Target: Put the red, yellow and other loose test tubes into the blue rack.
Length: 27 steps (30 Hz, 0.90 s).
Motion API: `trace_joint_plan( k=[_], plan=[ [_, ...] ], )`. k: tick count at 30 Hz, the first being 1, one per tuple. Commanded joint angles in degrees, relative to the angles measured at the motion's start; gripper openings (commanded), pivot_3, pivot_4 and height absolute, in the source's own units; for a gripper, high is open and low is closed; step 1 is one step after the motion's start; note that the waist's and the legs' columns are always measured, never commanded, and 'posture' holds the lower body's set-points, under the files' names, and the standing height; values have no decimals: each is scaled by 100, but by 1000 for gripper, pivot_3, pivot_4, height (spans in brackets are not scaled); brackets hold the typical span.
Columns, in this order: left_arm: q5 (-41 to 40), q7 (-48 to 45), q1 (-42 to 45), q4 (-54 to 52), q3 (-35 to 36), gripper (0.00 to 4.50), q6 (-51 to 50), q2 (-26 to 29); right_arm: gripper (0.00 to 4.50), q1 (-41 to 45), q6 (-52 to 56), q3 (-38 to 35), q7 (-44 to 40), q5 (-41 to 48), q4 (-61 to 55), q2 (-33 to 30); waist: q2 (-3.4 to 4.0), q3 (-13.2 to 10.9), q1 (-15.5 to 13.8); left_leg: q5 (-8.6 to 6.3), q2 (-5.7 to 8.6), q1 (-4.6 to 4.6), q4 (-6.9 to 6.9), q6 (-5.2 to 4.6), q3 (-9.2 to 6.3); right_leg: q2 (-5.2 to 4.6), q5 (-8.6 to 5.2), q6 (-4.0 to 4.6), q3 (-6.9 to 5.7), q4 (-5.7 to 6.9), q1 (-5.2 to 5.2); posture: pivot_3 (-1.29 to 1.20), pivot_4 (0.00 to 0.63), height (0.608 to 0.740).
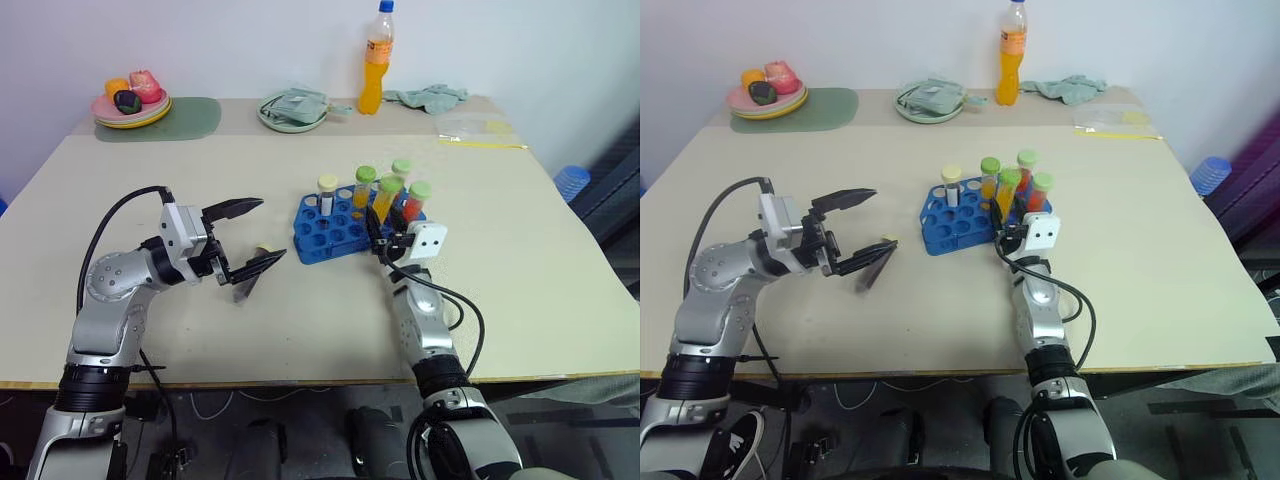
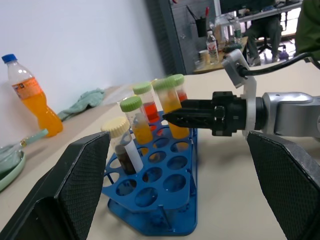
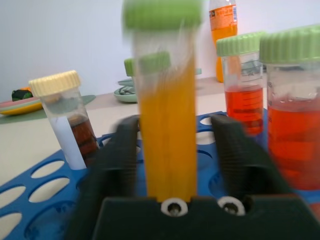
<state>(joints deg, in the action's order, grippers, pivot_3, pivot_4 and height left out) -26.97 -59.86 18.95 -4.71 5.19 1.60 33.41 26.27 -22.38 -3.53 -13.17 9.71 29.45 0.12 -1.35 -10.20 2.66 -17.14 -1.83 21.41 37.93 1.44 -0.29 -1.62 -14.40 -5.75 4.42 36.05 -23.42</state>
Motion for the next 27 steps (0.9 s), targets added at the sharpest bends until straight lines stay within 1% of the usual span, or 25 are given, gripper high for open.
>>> trace_joint_plan(
  k=[1, 3, 6, 12, 14, 16, 19, 22, 24, 25, 27],
  plan=[
    [-63, -6, 119, -137, 48, 4500, 37, -14, 4481, -1, -258, 114, -103, -191, -276, -96, 0, 0, 0, 0, 0, 0, 0, 0, 0, 0, 0, 0, 0, 0, 0, 0, 150, 740],
    [-47, 9, 104, -140, 45, 4500, 57, -35, 4481, -112, -278, 183, -208, -306, -479, -256, 0, 0, -1, 0, 0, 0, 0, 0, 0, 1, 0, 0, 0, 0, 0, 0, 150, 740],
    [-20, 27, 61, -152, 55, 4500, 94, -58, 4481, -443, -222, 313, -407, -521, -1088, -638, 0, 0, -23, 0, 0, 2, 0, 0, -1, 0, 0, 0, 0, -1, 0, 0, 150, 740],
    [-19, -14, -93, -108, 148, 4500, 210, -37, 4481, -1419, 646, 163, -833, -129, -2930, -1412, 0, 0, -21, 0, 2, 1, 0, 0, 1, -2, -1, 1, 2, -2, 1, 0, 150, 740],
    [-51, -21, -139, -89, 195, 4500, 200, -22, 4481, -1735, 1138, 106, -1042, 171, -3594, -1708, 0, 0, -18, 0, 1, 1, 0, 0, 0, 0, -2, 1, 2, -2, 1, 0, 150, 740],
    [-74, -29, -216, -114, 224, 4500, 154, 17, 4481, -1980, 1755, -113, -1306, 683, -4125, -2075, 0, 0, -12, 0, 1, -1, 0, 0, 2, 2, -2, 2, 4, -2, 1, 0, 150, 740],
    [-35, 37, -355, -274, 199, 4500, 0, 121, 4481, -2186, 2521, -481, -2102, 1551, -4625, -2879, 1, 0, -21, 0, 0, -3, 1, 0, 4, 4, -3, 2, 7, -2, 2, 0, 150, 740],
    [-25, 188, -417, -417, 227, 4500, -240, 243, 4481, -2133, 3126, -619, -2684, 2168, -4959, -3474, -2, 0, -26, 0, 0, -1, 2, 0, 2, 5, -3, 3, 6, -6, 4, 0, 150, 740],
    [84, 240, -467, -488, 277, 4500, -364, 438, 4481, -1936, 3579, -707, -3188, 2666, -5151, -3939, -3, -1, -18, 0, -1, -1, 3, -1, 2, 6, -4, 3, 6, -6, 4, 0, 150, 740],
    [94, 400, -464, -593, 296, 4500, -629, 516, 4481, -1837, 3810, -733, -3521, 2905, -5225, -4212, 1, -3, -13, 0, -2, 0, 3, -1, 1, 8, -4, 3, 6, -7, 3, 0, 150, 740],
    [100, 607, -475, -696, 347, 4500, -954, 656, 4481, -1732, 4204, -729, -3892, 3251, -5372, -4552, 1, -5, -21, 0, -1, -1, 3, -1, 4, 6, -4, 2, 9, -7, 2, 0, 150, 740]
  ],
)
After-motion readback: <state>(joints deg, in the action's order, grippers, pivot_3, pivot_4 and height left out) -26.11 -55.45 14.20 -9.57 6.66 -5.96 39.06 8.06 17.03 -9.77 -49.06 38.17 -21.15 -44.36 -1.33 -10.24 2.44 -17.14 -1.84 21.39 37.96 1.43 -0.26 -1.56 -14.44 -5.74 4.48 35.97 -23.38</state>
